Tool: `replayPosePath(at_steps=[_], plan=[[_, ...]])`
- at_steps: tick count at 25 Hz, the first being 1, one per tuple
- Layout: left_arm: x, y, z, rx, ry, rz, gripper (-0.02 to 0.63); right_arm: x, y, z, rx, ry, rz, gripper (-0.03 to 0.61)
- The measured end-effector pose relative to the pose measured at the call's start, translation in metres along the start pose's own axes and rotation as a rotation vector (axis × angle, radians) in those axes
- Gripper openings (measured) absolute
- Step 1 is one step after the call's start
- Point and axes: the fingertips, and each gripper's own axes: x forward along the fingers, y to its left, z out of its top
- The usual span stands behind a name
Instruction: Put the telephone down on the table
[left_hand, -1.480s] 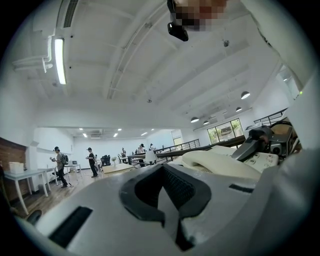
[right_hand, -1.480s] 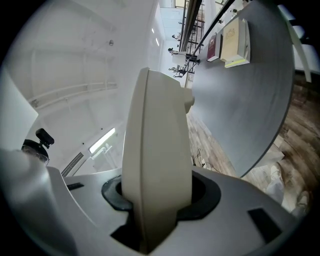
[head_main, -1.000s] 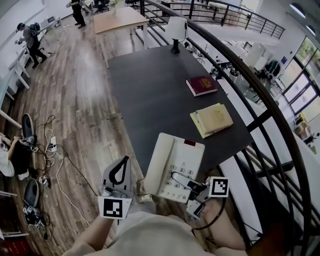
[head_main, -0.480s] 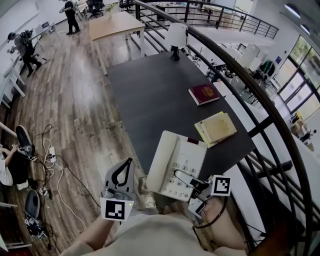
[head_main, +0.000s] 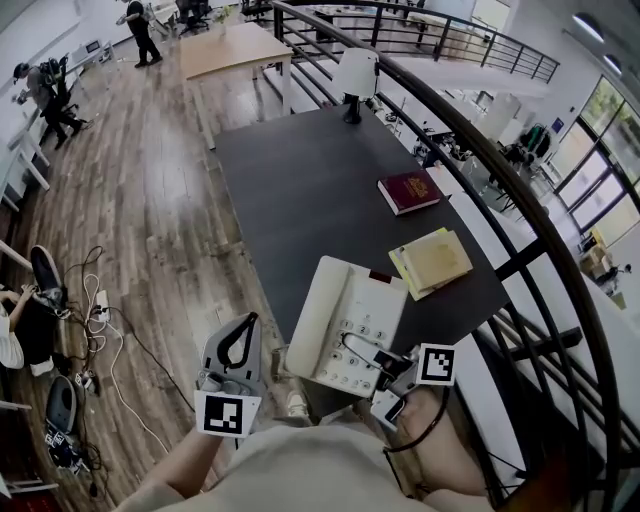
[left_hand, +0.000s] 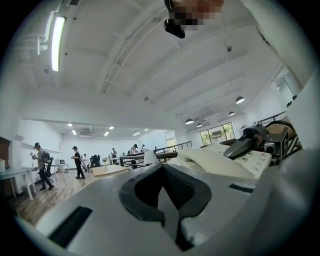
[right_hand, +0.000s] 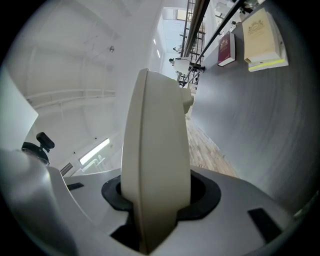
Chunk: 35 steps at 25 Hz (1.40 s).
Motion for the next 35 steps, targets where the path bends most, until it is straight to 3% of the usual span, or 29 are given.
replayPosePath(at_steps=[19, 35], plan=[[0.014, -0.023, -0.014, -0.01, 0.07, 0.087, 0.005, -0.018, -0.034, 0.018, 0.068, 0.093, -0.023, 0.184], [0.061, -0.007, -0.069, -0.036, 0.135, 0.133, 0.005, 0.039, -0.113, 0.055, 0.083, 0.181, -0.077, 0.184]])
